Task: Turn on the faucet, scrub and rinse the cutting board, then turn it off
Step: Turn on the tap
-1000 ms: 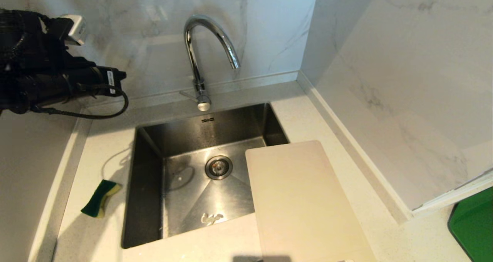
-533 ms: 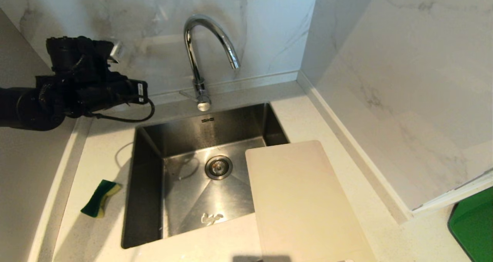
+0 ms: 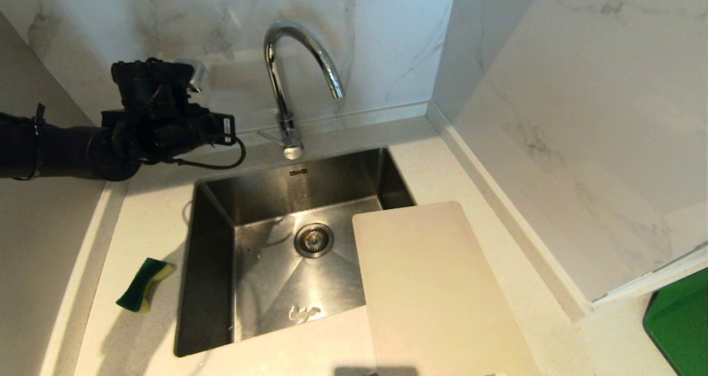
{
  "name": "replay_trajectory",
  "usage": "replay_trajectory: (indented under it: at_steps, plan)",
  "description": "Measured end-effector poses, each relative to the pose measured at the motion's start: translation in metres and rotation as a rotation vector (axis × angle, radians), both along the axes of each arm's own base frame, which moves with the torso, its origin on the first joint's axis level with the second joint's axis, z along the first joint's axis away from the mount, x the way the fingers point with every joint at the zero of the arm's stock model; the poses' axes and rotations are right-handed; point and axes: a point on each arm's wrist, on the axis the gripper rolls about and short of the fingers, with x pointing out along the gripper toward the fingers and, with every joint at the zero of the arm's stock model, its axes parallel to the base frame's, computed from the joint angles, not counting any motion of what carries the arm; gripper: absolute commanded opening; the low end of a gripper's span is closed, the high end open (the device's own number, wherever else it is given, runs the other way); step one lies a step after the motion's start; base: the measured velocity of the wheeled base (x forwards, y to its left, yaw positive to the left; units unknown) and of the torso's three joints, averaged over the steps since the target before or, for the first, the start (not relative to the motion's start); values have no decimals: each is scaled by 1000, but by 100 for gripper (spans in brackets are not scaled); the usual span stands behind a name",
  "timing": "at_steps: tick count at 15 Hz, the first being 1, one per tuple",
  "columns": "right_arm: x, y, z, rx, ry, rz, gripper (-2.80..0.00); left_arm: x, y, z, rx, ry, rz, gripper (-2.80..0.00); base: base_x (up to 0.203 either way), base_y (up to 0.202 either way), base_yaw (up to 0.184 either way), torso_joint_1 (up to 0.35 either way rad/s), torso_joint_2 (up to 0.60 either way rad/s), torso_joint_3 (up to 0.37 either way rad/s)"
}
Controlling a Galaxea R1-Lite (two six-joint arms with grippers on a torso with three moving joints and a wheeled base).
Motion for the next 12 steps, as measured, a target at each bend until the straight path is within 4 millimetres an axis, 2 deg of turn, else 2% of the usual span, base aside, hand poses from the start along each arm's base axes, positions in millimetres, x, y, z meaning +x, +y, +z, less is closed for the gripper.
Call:
replay_trajectory:
  at_steps: [4, 6, 7, 8, 12]
  plan:
    - [0, 0, 0, 0, 0, -1, -280, 6, -8, -5, -35, -10, -3, -280, 0, 0, 0, 0, 0, 0]
    - [0, 0, 0, 0, 0, 0, -280, 10, -12, -3, -57, -76, 10, -280, 0, 0, 0, 0, 0, 0]
    - [0, 0, 0, 0, 0, 0, -280, 12, -15, -2, -67, -112, 20, -105, 0, 0, 0, 0, 0, 0]
    - [0, 0, 0, 0, 0, -1, -280, 13, -17, -3, -72, -124, 21, 0, 0, 0, 0, 0, 0, 0]
    - [0, 0, 0, 0, 0, -1, -280, 17, -30, -9, -120, -103, 39, 0, 0, 0, 0, 0, 0, 0]
